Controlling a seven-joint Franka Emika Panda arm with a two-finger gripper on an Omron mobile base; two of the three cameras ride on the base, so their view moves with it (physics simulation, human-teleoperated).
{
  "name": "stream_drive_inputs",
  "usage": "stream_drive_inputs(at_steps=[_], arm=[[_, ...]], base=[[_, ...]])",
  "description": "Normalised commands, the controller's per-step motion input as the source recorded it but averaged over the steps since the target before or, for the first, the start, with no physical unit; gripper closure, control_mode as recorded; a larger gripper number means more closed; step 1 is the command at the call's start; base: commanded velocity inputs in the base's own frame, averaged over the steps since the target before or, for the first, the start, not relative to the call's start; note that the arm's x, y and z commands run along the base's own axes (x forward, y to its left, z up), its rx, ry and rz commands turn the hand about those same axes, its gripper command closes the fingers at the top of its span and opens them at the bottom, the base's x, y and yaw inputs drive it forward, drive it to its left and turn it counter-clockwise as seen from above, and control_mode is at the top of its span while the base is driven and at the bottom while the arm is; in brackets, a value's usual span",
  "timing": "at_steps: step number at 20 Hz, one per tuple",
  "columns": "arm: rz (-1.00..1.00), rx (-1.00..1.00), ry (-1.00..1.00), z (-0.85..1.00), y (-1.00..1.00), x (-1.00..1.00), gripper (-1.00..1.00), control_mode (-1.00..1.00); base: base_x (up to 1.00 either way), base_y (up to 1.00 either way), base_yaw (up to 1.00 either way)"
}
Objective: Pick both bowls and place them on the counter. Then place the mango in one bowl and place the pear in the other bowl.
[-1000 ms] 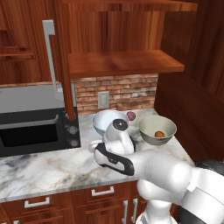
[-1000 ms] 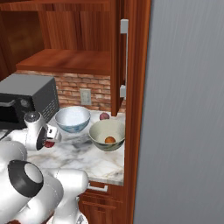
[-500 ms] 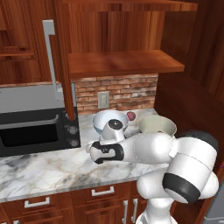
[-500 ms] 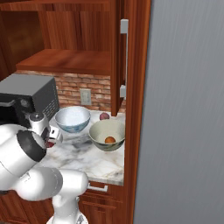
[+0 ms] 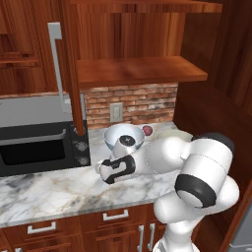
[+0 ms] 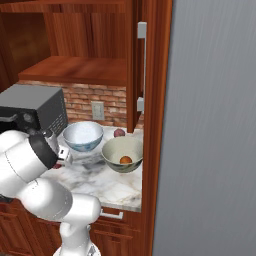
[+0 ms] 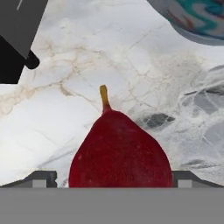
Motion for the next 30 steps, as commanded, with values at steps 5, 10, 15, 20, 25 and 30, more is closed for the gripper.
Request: stream_drive_inputs(at_steps=[5, 10, 15, 20, 25, 30], arm=[[0.00, 0.00, 0.02, -0.14, 0.00, 0.01, 1.00, -1.00], [0.00, 0.00, 0.01, 0.02, -0.05, -0.06, 1.00, -1.00], [0.00, 0.00, 0.00, 0.42, -0.08, -0.23, 1.00, -1.00], [0.00, 0.00, 0.00, 0.63, -0.14, -0.29, 1.00, -1.00], [0.00, 0.00, 0.00, 0.69, -0.21, -0.25, 1.00, -1.00], [0.00, 0.00, 0.00, 0.68, -0.17, -0.22, 1.00, -1.00]], base=[[0.00, 0.00, 0.00], [0.00, 0.00, 0.00], [0.00, 0.00, 0.00], [0.00, 0.00, 0.00], [0.00, 0.00, 0.00], [0.00, 0.00, 0.00]])
